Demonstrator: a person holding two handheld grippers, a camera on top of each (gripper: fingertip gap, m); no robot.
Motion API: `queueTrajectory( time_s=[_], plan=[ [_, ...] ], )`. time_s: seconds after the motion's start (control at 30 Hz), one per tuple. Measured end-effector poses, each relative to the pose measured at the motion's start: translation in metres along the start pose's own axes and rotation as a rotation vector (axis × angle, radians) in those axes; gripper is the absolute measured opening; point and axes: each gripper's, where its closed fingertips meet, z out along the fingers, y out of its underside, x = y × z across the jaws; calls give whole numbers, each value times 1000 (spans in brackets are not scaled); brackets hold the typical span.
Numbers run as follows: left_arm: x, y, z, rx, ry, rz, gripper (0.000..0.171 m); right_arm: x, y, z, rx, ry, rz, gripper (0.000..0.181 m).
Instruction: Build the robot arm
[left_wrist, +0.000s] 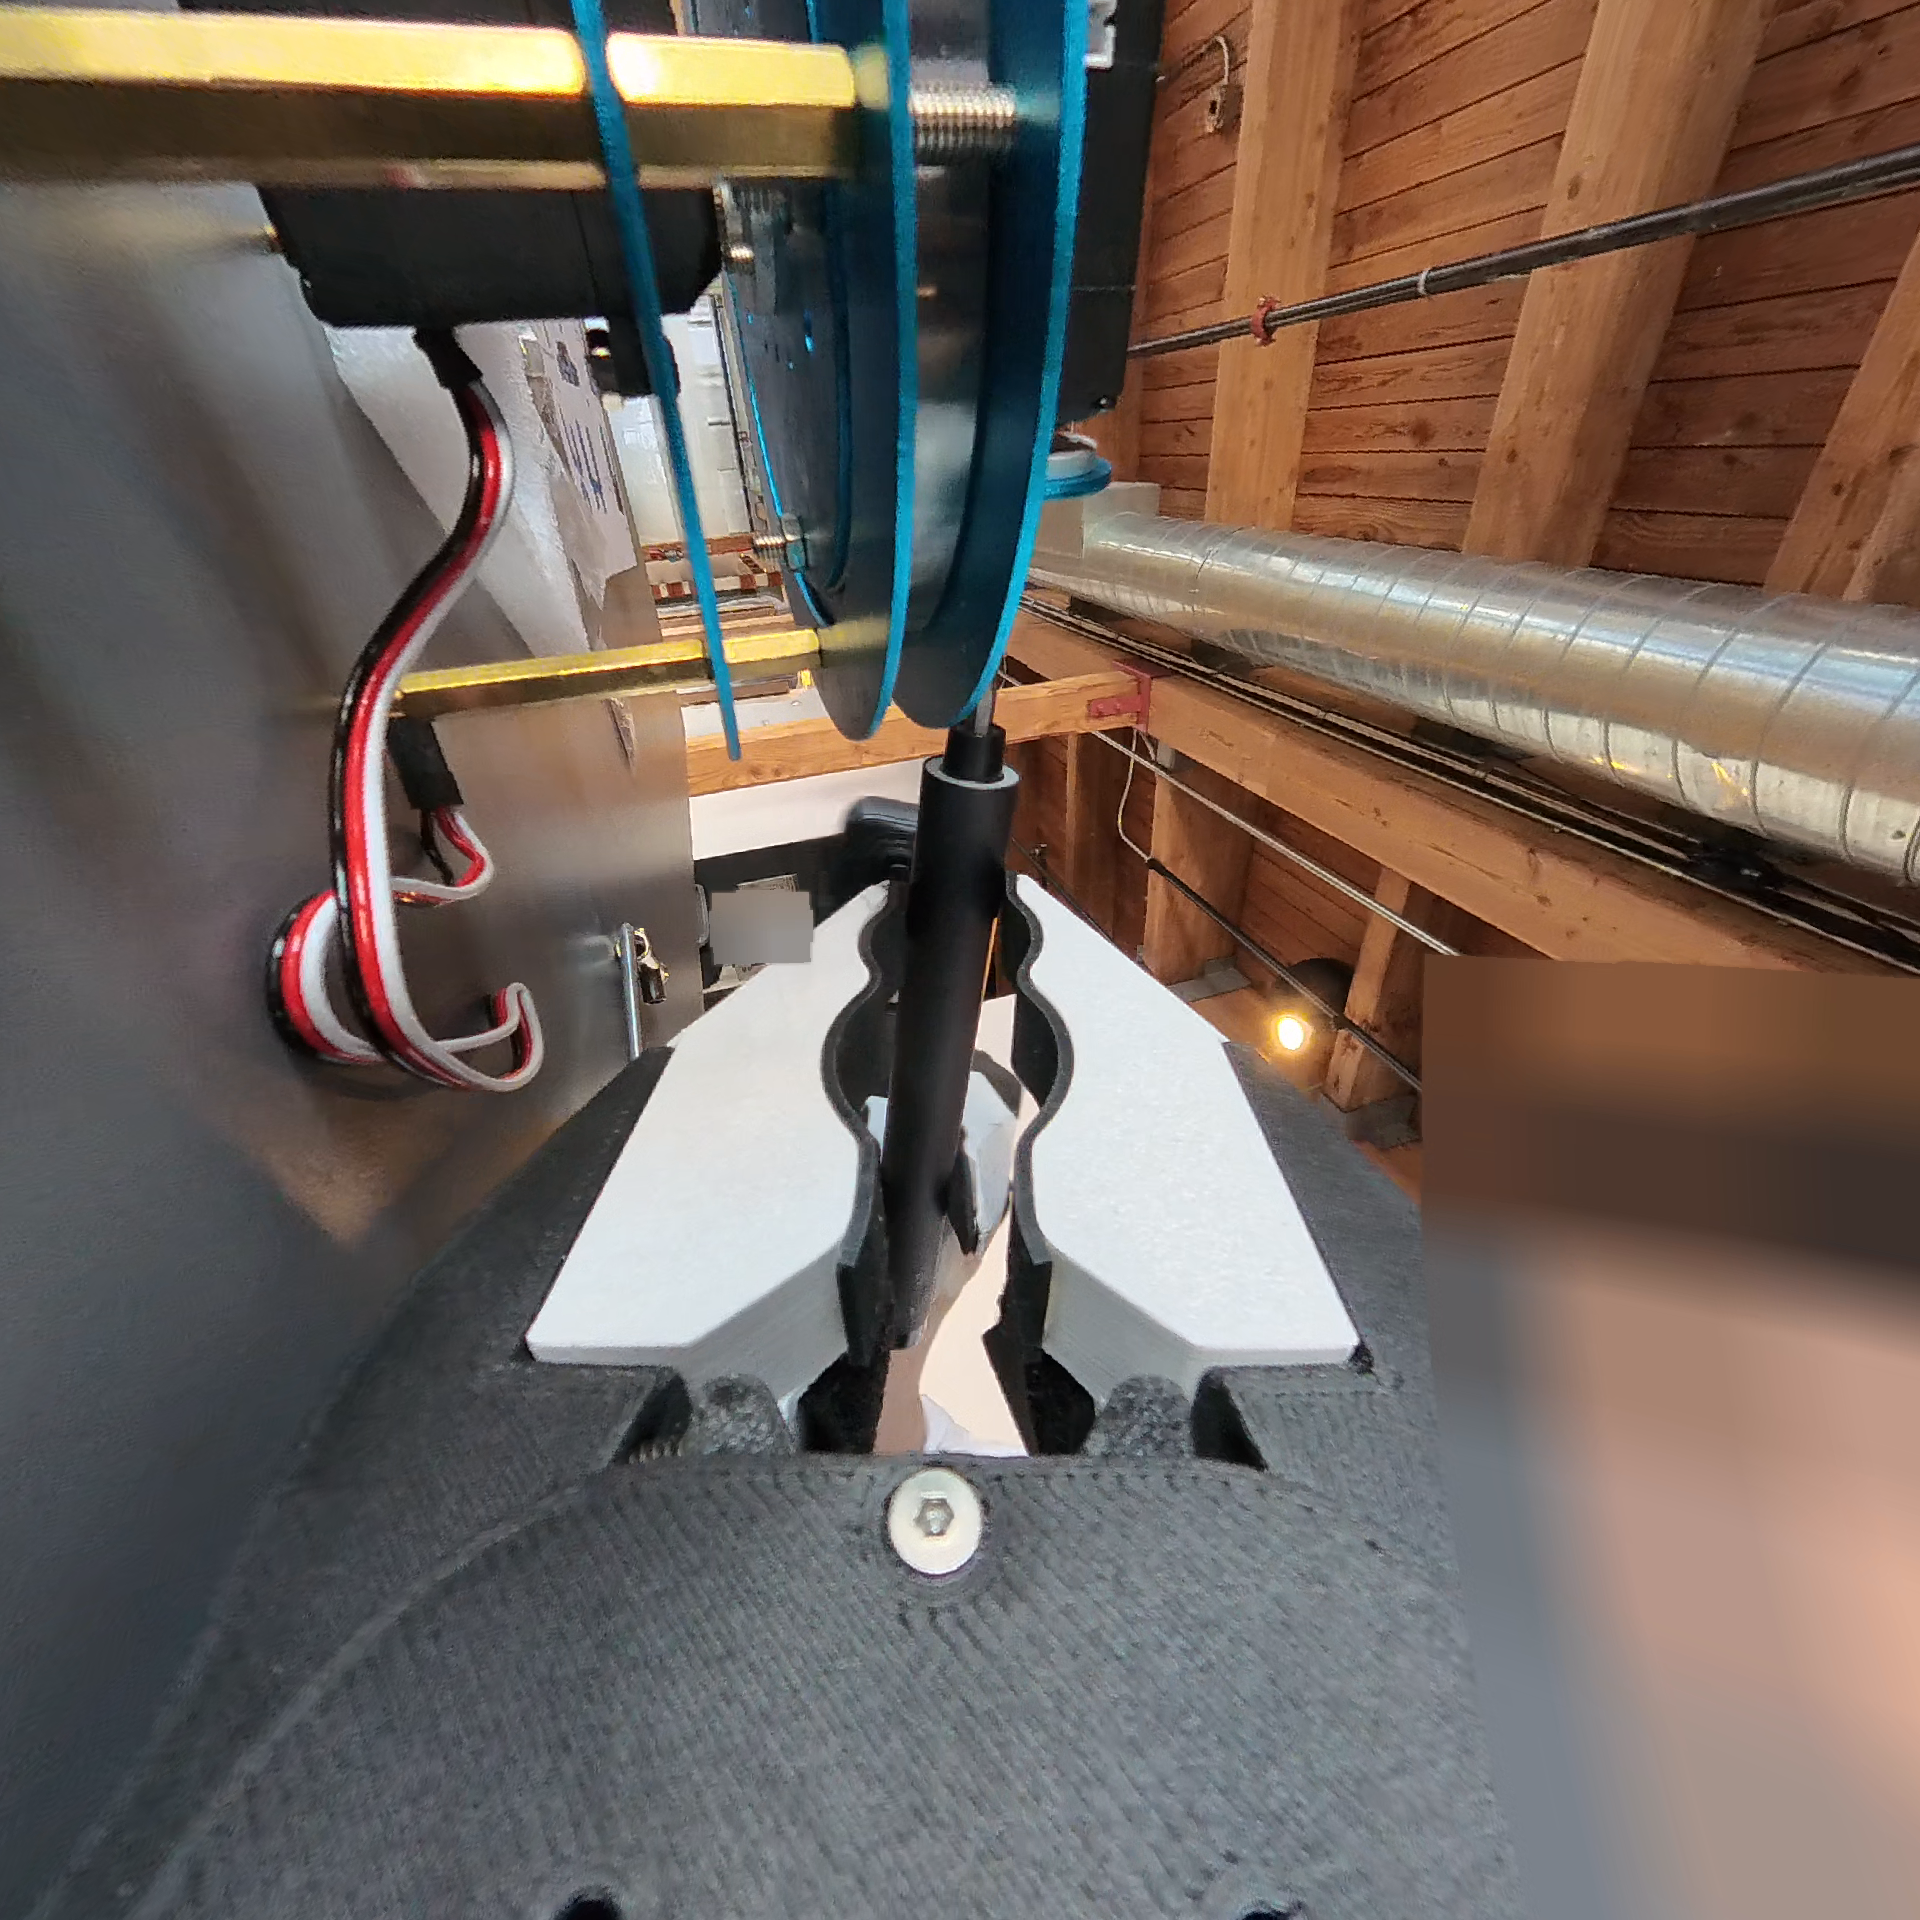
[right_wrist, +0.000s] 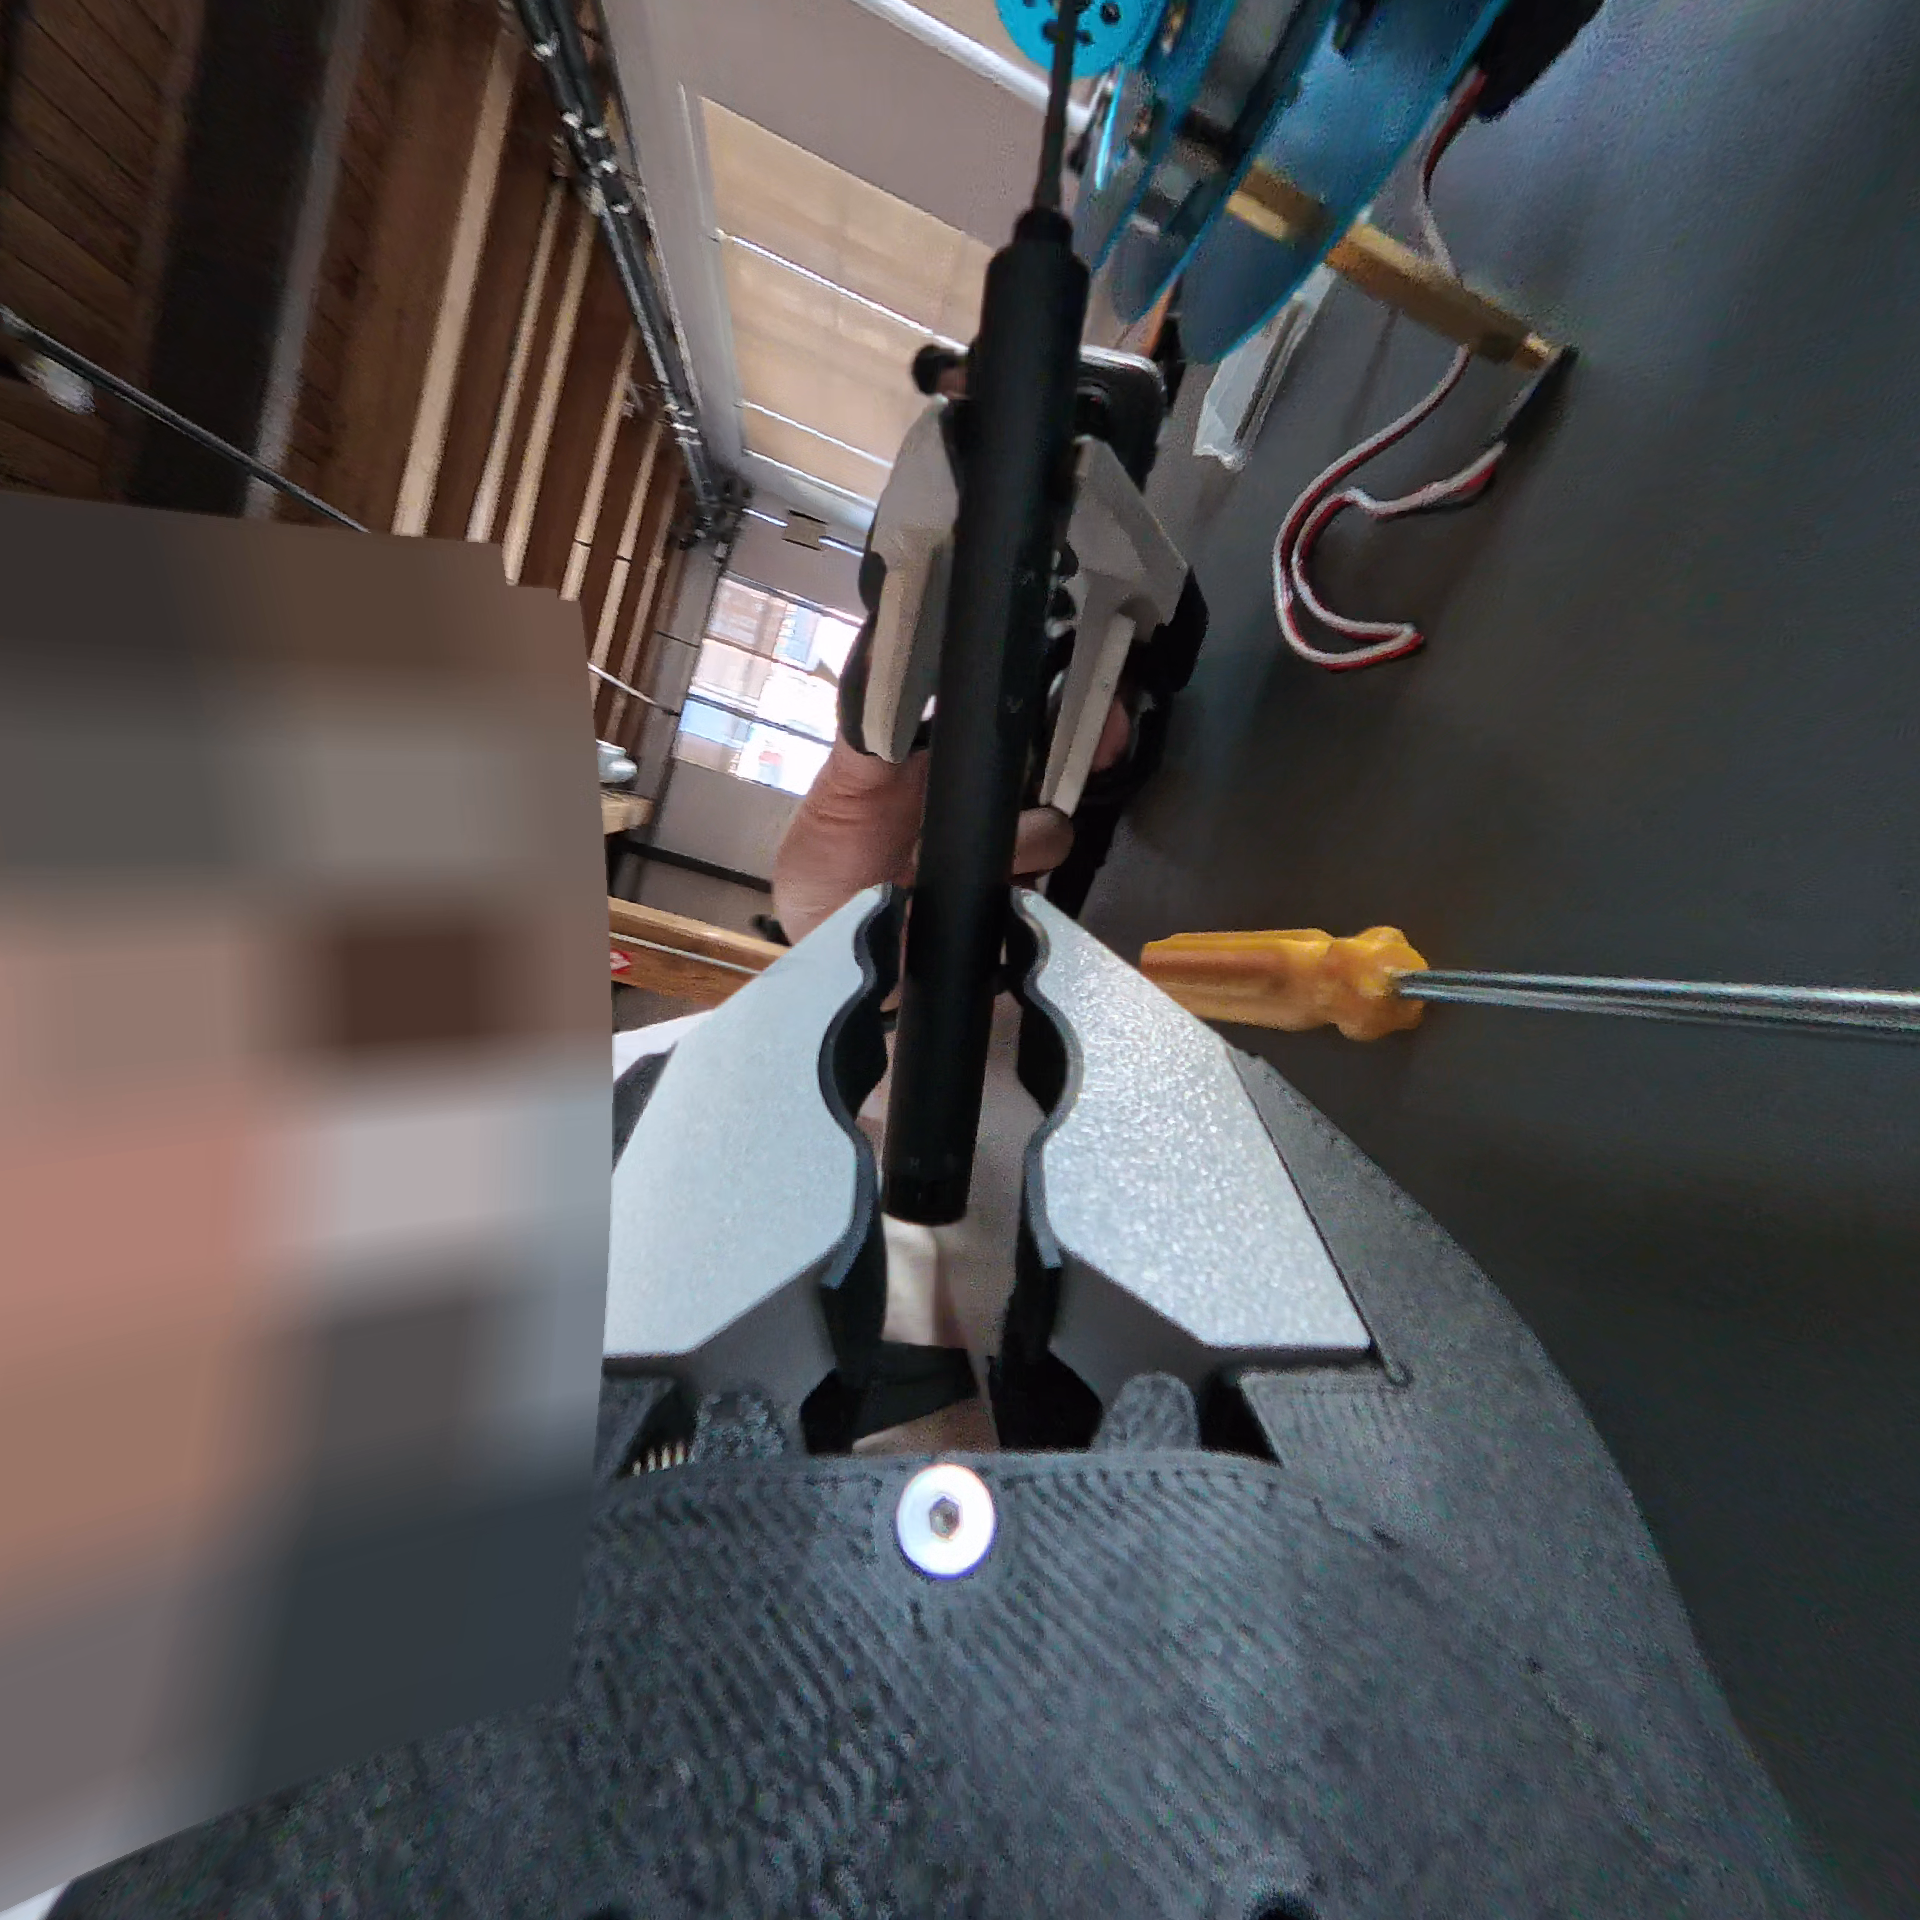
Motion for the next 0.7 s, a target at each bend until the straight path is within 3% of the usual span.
queueTrajectory(
  time_s=[0.03, 0.17, 0.3, 0.7],
  plan=[
    [0, 0, 0, 0, -2, -1, 16, 0, -1, 0, 3, 32, -35, 22],
    [1, 0, 0, 4, 5, -5, 16, -3, 2, 0, -21, 132, -129, 31],
    [1, 0, 0, 15, 6, -4, 15, 3, 8, -1, -67, 244, -199, 19],
    [1, 0, 0, 28, 7, -6, 16, 3, 8, -2, -55, 229, -190, 17]
  ],
)
